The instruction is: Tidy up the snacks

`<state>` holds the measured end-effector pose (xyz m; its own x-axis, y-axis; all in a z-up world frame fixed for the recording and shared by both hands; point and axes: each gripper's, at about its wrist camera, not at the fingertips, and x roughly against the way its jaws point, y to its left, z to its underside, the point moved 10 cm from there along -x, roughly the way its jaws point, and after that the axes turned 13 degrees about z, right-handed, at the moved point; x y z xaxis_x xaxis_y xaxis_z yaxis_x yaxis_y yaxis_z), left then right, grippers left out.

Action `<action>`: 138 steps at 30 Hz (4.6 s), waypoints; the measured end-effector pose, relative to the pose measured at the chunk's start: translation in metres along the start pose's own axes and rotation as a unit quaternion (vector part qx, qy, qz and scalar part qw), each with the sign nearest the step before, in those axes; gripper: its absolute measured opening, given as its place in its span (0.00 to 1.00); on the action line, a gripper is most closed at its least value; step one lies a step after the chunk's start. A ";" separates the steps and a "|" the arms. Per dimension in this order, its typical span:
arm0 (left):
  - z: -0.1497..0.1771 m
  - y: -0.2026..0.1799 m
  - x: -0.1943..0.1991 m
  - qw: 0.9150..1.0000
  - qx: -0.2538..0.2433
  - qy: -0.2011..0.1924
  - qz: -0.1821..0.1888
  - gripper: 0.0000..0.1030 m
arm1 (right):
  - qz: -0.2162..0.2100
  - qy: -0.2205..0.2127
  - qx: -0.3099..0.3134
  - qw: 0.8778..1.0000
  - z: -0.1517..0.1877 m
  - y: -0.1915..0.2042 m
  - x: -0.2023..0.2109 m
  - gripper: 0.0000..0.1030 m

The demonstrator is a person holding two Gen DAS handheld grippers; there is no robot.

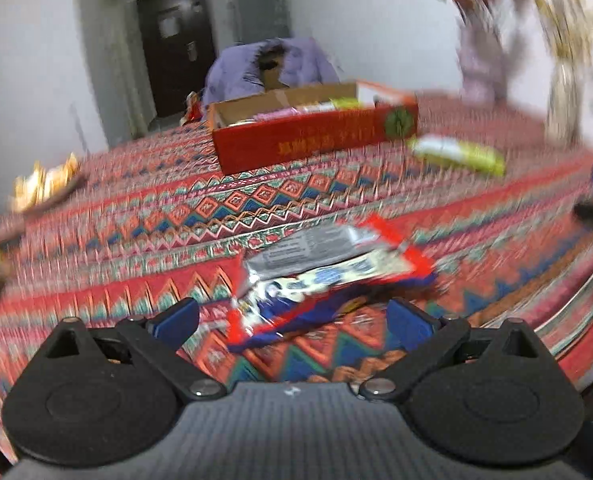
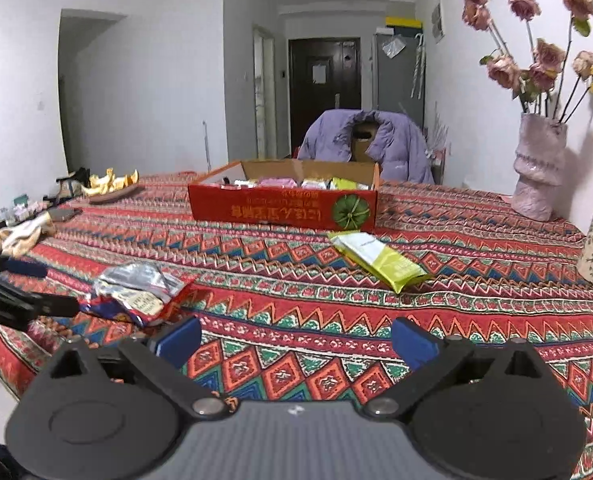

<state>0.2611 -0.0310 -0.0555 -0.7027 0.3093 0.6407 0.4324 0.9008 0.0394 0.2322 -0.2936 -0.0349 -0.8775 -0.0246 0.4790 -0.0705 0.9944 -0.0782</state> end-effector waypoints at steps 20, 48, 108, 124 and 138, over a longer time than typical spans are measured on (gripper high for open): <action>-0.052 0.041 -0.140 0.984 0.014 0.132 0.123 0.99 | 0.007 0.062 0.042 0.997 -0.045 -0.033 -0.175 0.98; -0.027 0.031 -0.017 0.972 0.211 -0.008 0.107 0.45 | -0.042 0.085 0.020 0.995 0.007 0.037 -0.076 0.35; -0.281 0.111 -0.304 0.968 0.217 0.050 0.114 0.64 | -0.011 0.109 -0.060 0.992 -0.205 0.002 -0.356 0.64; -0.280 0.143 -0.154 0.991 0.120 -0.066 0.010 0.94 | -0.009 0.044 -0.023 0.999 -0.251 -0.007 -0.262 0.86; -0.216 0.128 -0.113 0.972 0.120 -0.195 -0.059 1.00 | 0.022 -0.099 -0.036 0.994 -0.209 0.017 -0.217 1.00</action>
<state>0.5179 -0.0166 0.0421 -0.9207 0.2487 0.3009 0.2240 0.9678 -0.1145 0.5207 -0.2504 0.0430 -0.9554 0.0061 0.2952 -0.0024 0.9996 -0.0286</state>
